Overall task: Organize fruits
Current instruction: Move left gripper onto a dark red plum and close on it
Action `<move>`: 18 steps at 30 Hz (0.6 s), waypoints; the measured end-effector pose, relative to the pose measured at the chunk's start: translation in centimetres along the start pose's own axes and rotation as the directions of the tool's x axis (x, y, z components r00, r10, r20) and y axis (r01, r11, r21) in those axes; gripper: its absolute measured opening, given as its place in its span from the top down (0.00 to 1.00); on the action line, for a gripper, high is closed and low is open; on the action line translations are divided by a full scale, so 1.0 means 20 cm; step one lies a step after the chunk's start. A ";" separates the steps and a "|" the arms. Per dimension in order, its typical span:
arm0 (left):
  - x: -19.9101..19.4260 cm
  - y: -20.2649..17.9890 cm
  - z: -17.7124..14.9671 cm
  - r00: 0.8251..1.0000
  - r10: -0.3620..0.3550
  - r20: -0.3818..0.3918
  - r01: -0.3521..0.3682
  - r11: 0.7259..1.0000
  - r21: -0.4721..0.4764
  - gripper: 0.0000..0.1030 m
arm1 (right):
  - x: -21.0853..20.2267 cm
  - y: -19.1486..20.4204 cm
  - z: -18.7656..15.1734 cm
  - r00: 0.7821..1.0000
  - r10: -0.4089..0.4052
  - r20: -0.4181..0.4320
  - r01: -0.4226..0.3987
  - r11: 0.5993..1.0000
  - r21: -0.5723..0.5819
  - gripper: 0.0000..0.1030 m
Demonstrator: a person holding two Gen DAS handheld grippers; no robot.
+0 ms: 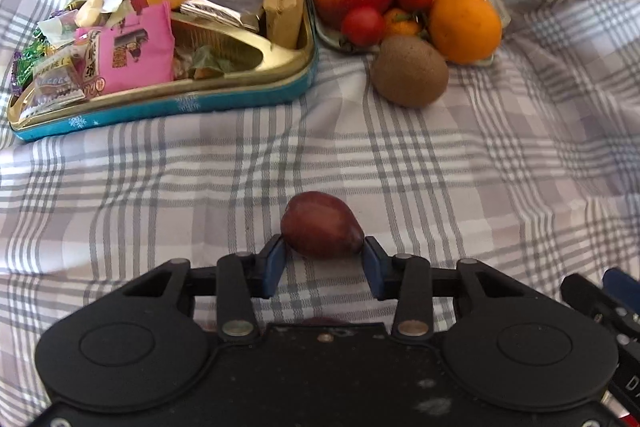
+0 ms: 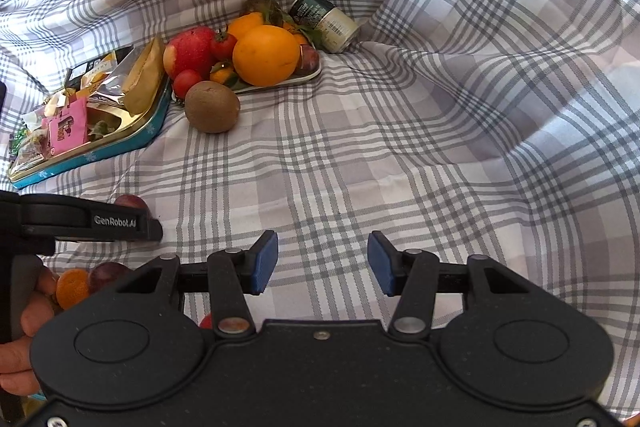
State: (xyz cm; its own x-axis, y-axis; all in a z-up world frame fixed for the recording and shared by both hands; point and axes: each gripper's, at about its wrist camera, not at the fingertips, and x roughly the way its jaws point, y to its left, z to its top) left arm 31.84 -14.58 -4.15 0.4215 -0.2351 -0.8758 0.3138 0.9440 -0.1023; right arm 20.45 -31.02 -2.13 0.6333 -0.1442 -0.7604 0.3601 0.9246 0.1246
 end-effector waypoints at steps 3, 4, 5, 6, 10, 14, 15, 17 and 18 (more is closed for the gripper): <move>-0.01 0.05 0.02 1.000 -0.023 -0.006 0.023 0.999 -0.030 0.86 | 0.00 0.02 0.00 1.000 -0.001 0.001 0.001 1.000 -0.007 0.44; -0.02 0.07 0.02 1.000 -0.020 -0.012 0.019 0.999 -0.038 0.94 | 0.00 0.02 0.01 1.000 -0.001 0.001 0.001 1.000 -0.011 0.44; -0.02 0.08 0.03 1.000 -0.007 -0.011 0.007 0.999 -0.044 0.95 | 0.00 0.03 0.01 1.000 0.000 0.002 0.000 1.000 -0.016 0.44; -0.03 0.10 0.04 1.000 0.013 -0.008 -0.013 0.999 -0.046 0.94 | 0.00 0.04 0.01 1.000 0.000 0.003 0.000 1.000 -0.020 0.44; -0.04 0.19 0.06 0.997 0.078 -0.012 -0.078 0.996 -0.051 0.91 | 0.00 0.07 0.02 1.000 0.003 -0.001 -0.003 1.000 -0.031 0.44; -0.09 0.23 0.07 0.997 0.079 0.016 -0.078 0.996 -0.045 0.47 | 0.01 0.10 0.02 1.000 0.008 -0.005 -0.008 0.999 -0.042 0.44; -0.11 0.24 0.07 0.997 0.067 0.030 -0.066 0.997 -0.040 0.46 | 0.01 0.10 0.02 1.000 0.009 -0.005 -0.009 0.999 -0.044 0.44; -0.16 0.25 0.07 0.998 0.045 0.046 -0.043 0.999 -0.029 0.45 | 0.00 0.11 0.02 1.000 0.013 -0.003 -0.013 0.999 -0.047 0.44; -0.17 0.25 0.07 0.998 0.035 0.052 -0.034 0.999 -0.025 0.44 | 0.01 0.11 0.02 1.000 0.012 -0.004 -0.012 0.999 -0.048 0.44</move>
State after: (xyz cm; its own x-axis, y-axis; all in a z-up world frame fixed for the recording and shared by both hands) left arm 33.14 -9.45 -1.00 0.4760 -0.2133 -0.8532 0.2776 0.9570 -0.0844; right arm 21.62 -29.15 -1.64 0.6351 -0.1316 -0.7611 0.3187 0.9422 0.1030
